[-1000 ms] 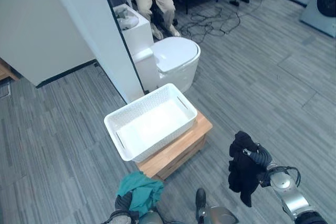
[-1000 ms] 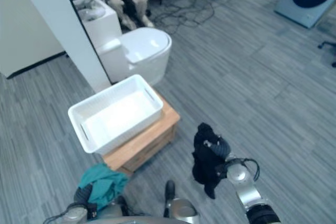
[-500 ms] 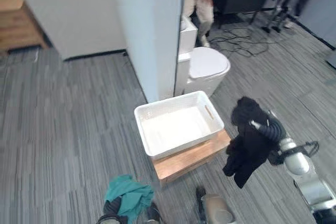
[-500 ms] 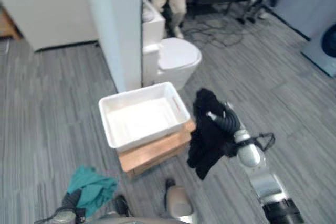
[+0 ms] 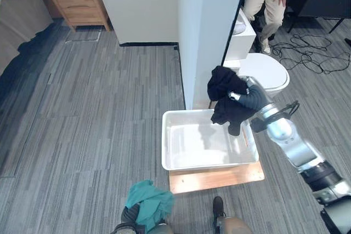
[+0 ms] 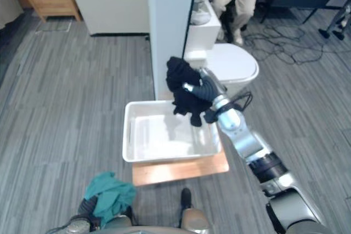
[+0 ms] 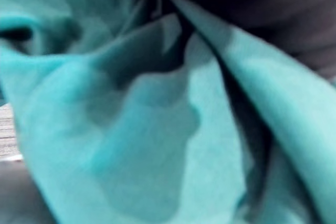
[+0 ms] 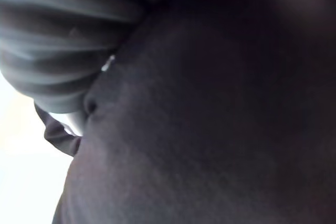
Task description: Tidy up the quilt and then pick up the clothes from the bed and put them into the laundry hamper.
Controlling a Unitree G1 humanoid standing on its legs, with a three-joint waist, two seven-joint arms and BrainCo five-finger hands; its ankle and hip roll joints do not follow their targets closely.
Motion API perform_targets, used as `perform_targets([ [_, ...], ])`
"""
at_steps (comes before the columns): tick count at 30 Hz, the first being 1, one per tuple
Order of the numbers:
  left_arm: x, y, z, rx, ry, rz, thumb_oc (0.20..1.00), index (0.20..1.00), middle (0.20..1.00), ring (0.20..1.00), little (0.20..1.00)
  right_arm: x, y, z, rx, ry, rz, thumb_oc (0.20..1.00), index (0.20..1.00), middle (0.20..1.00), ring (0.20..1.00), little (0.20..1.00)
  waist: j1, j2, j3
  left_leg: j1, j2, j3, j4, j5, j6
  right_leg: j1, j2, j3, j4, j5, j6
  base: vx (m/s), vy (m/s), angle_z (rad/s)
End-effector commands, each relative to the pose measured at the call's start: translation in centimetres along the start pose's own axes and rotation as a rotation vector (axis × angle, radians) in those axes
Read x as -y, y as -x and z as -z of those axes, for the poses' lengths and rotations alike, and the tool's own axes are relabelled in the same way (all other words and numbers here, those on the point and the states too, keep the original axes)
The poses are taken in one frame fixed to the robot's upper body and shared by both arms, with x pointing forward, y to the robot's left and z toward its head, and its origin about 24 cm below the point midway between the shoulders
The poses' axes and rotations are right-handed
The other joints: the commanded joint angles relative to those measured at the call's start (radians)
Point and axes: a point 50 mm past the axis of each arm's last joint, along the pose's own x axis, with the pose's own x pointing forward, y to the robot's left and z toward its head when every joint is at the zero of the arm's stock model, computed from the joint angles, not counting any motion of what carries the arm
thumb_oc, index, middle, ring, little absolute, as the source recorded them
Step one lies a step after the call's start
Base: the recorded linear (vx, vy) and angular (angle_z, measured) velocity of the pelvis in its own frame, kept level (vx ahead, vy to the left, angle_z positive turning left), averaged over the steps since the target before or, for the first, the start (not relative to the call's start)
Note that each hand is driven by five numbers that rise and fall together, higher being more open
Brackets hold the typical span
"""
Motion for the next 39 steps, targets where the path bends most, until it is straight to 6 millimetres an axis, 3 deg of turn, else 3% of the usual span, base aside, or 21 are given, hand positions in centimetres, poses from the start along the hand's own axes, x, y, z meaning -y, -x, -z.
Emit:
perform_targets([
  [1,-1.6,-0.6,-1.9,0.068,-0.039,-0.03,0.2,0.2,0.2,0.2,0.2,1.6,-1.7,-1.8,0.081,0.009,0.069,0.2,0.2,0.2,0.2,0.2,0.027,0.005,0.018,0.006,0.044,-0.001,-0.007,-0.03,-0.049,0.0,-0.067,0.01,0.012,-0.143,0.074,-0.04,-0.012,0.31],
  [3,-1.8,-0.5,-3.7,0.152,-0.022,-0.023,0.2,0.2,0.2,0.2,0.2,0.1,-0.4,1.2,-0.051,0.026,0.018,0.2,0.2,0.2,0.2,0.2,0.033,0.027,0.033,-0.012,0.046,-0.012,-0.007,-0.023,-0.053,-0.008,-0.066,-0.001,0.009,-0.146,0.072,-0.03,-0.009,0.19],
  [4,-1.8,-0.5,-3.6,0.151,-0.023,-0.023,0.2,0.2,0.2,0.2,0.2,0.0,-0.4,1.2,-0.051,0.026,0.017,0.2,0.2,0.2,0.2,0.2,0.032,0.028,0.032,-0.013,0.047,-0.013,-0.007,-0.023,-0.053,-0.008,-0.066,-0.002,0.009,-0.146,0.072,-0.01,-0.013,0.13],
  [5,-1.8,-0.4,-4.4,0.185,-0.012,-0.017,0.2,0.2,0.2,0.2,0.2,-0.7,0.4,2.7,-0.12,0.016,0.001,0.351,0.351,0.351,0.351,0.351,0.033,0.034,0.033,-0.018,0.047,-0.015,-0.007,-0.02,-0.054,-0.009,-0.065,-0.004,0.007,-0.147,0.072,-0.01,-0.019,0.1],
  [6,-2.0,-0.3,-6.0,0.259,-0.002,-0.011,0.2,0.2,0.2,0.2,0.2,-2.1,1.8,5.4,-0.247,0.017,-0.046,1.0,1.0,1.0,1.0,1.0,0.035,0.045,0.036,-0.023,0.048,-0.017,-0.007,-0.015,-0.058,-0.009,-0.065,-0.011,0.004,-0.148,0.071,0.0,-0.028,0.08],
  [9,-2.1,0.2,-9.1,0.391,-0.015,0.02,0.2,0.2,0.2,0.2,0.2,-3.3,3.4,7.5,-0.339,0.111,-0.122,1.0,1.0,1.0,1.0,1.0,0.033,0.058,0.029,-0.018,0.049,-0.018,-0.007,-0.014,-0.061,0.001,-0.062,-0.014,0.003,-0.158,0.069,0.02,-0.018,0.14],
  [10,-2.1,0.2,-9.0,0.39,-0.015,0.02,0.2,0.2,0.2,0.2,0.2,-3.3,3.4,7.5,-0.339,0.112,-0.122,1.0,1.0,1.0,1.0,1.0,0.032,0.058,0.029,-0.018,0.049,-0.018,-0.007,-0.014,-0.061,0.001,-0.062,-0.014,0.003,-0.158,0.069,0.02,-0.011,0.05],
  [11,-2.1,0.6,-10.6,0.459,-0.01,0.033,0.2,0.2,0.2,0.2,0.2,-3.0,3.5,7.8,-0.34,0.172,-0.126,1.0,1.0,1.0,1.0,1.0,0.031,0.061,0.027,-0.015,0.051,-0.018,-0.007,-0.013,-0.061,0.006,-0.062,-0.014,0.003,-0.161,0.069,0.0,0.0,0.0],
  [12,-2.1,1.9,-14.2,0.63,-0.028,0.061,0.2,0.2,0.2,0.2,0.2,-2.3,3.8,8.1,-0.33,0.284,-0.121,1.0,1.0,1.0,1.0,1.0,0.022,0.066,0.023,-0.007,0.052,-0.017,-0.007,-0.014,-0.063,0.014,-0.062,-0.011,0.003,-0.164,0.069,0.02,-0.008,-0.06],
  [13,-2.1,2.0,-14.2,0.63,-0.028,0.061,0.2,0.2,0.2,0.2,0.2,-2.3,3.8,8.1,-0.33,0.284,-0.121,1.0,1.0,1.0,1.0,1.0,0.022,0.066,0.024,-0.007,0.052,-0.017,-0.007,-0.014,-0.063,0.015,-0.062,-0.011,0.003,-0.164,0.069,0.0,0.0,0.0],
  [16,-2.2,4.4,-18.9,0.862,-0.079,0.08,0.2,0.2,0.2,0.2,0.2,-0.8,5.4,9.1,-0.322,0.526,-0.148,1.0,1.0,1.0,1.0,1.0,-0.001,0.063,0.009,0.009,0.051,-0.013,-0.007,-0.022,-0.064,0.027,-0.063,-0.004,0.003,-0.169,0.069,0.01,-0.005,-0.02],
  [19,-1.4,6.3,-22.1,1.025,-0.134,0.088,0.2,0.2,0.2,0.2,0.2,-1.3,8.4,11.1,-0.404,0.634,-0.202,1.0,1.0,1.0,1.0,1.0,-0.031,0.057,-0.007,0.028,0.053,0.0,-0.007,-0.032,-0.065,0.036,-0.063,0.007,0.003,-0.171,0.07,0.04,-0.005,-0.11],
  [23,-0.3,7.7,-24.3,1.13,-0.155,0.087,0.2,0.2,0.2,0.2,0.2,-3.0,12.2,12.8,-0.514,0.611,-0.255,1.0,1.0,1.0,1.0,1.0,-0.08,0.05,-0.026,0.05,0.056,0.022,-0.007,-0.042,-0.065,0.037,-0.06,0.028,0.003,-0.171,0.072,0.05,0.0,-0.19],
  [26,0.5,7.3,-24.8,1.126,-0.168,0.085,0.2,0.2,0.2,0.2,0.2,-4.1,14.5,13.4,-0.576,0.567,-0.281,1.0,1.0,1.0,1.0,1.0,-0.109,0.047,-0.034,0.058,0.057,0.039,-0.007,-0.046,-0.065,0.034,-0.059,0.046,0.003,-0.168,0.074,0.04,-0.002,-0.33],
  [28,1.2,6.6,-25.2,1.098,-0.203,0.067,0.2,0.2,0.2,0.2,0.2,-5.0,16.3,13.8,-0.628,0.529,-0.309,1.0,1.0,1.0,1.0,1.0,-0.14,0.046,-0.034,0.062,0.059,0.058,-0.007,-0.049,-0.067,0.022,-0.057,0.065,0.003,-0.163,0.077,0.0,0.019,-0.28],
  [32,2.1,2.3,-24.3,0.895,-0.317,-0.023,0.2,0.2,0.2,0.2,0.2,-6.6,19.5,14.2,-0.689,0.478,-0.396,1.0,1.0,1.0,1.0,1.0,-0.224,0.046,-0.021,0.045,0.067,0.111,-0.007,-0.051,-0.074,-0.05,-0.046,0.125,0.003,-0.143,0.085,-0.04,0.024,-0.41],
  [35,2.0,0.2,-24.3,0.785,-0.313,-0.086,0.2,0.2,0.2,0.2,0.2,-7.9,22.2,14.8,-0.746,0.479,-0.492,1.0,1.0,1.0,1.0,1.0,-0.263,0.048,-0.015,0.014,0.069,0.144,-0.007,-0.053,-0.077,-0.118,-0.035,0.159,0.01,-0.133,0.093,-0.07,0.011,-0.52],
  [36,2.0,0.2,-24.4,0.788,-0.312,-0.087,0.2,0.2,0.2,0.2,0.2,-7.9,22.1,14.8,-0.744,0.479,-0.49,1.0,1.0,1.0,1.0,1.0,-0.262,0.049,-0.02,0.004,0.071,0.146,-0.007,-0.046,-0.078,-0.129,-0.033,0.161,0.009,-0.126,0.09,-0.08,-0.004,-0.32],
  [37,2.1,-0.5,-24.1,0.737,-0.276,-0.097,0.495,0.495,0.495,0.495,0.495,-8.3,23.0,15.1,-0.768,0.481,-0.521,1.0,1.0,1.0,1.0,1.0,-0.273,0.05,-0.018,-0.009,0.071,0.152,-0.007,-0.043,-0.078,-0.148,-0.03,0.169,0.01,-0.122,0.091,-0.06,0.0,-0.28],
  [38,2.3,-1.5,-23.2,0.641,-0.179,-0.082,1.0,1.0,1.0,1.0,1.0,-9.0,24.6,15.6,-0.82,0.485,-0.595,1.0,1.0,1.0,1.0,1.0,-0.284,0.056,-0.019,-0.025,0.072,0.165,-0.007,-0.044,-0.08,-0.17,-0.025,0.174,0.013,-0.127,0.094,-0.05,0.011,-0.34],
  [39,2.3,-1.5,-23.2,0.641,-0.178,-0.082,1.0,1.0,1.0,1.0,1.0,-9.0,24.6,15.6,-0.82,0.485,-0.595,1.0,1.0,1.0,1.0,1.0,-0.284,0.056,-0.02,-0.025,0.072,0.165,-0.007,-0.044,-0.08,-0.17,-0.025,0.174,0.013,-0.126,0.094,-0.02,0.005,-0.35],
])
